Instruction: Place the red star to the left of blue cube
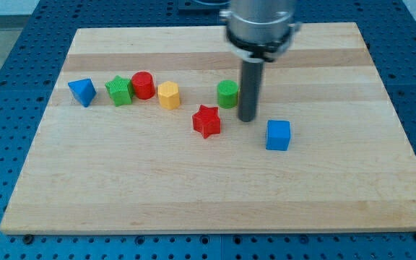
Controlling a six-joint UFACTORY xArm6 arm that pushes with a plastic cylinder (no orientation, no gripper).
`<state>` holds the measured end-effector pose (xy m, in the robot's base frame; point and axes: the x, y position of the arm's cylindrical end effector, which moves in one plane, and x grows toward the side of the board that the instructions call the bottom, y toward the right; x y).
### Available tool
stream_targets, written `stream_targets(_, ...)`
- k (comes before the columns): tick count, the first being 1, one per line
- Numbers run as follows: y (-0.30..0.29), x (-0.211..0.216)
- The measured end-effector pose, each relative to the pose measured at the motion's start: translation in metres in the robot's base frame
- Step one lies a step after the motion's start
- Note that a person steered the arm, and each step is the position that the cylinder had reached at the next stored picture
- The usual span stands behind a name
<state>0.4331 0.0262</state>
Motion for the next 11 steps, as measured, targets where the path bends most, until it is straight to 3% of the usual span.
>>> stream_targets(2,-0.077,-0.004)
stream_targets(4,-0.147,-0.034)
stream_targets(5,-0.171,-0.011)
stream_targets(6,-0.147,0.018)
stream_targets(8,-0.029,0.032)
stream_targets(9,-0.015,0.032)
stream_targets(11,-0.113,0.055)
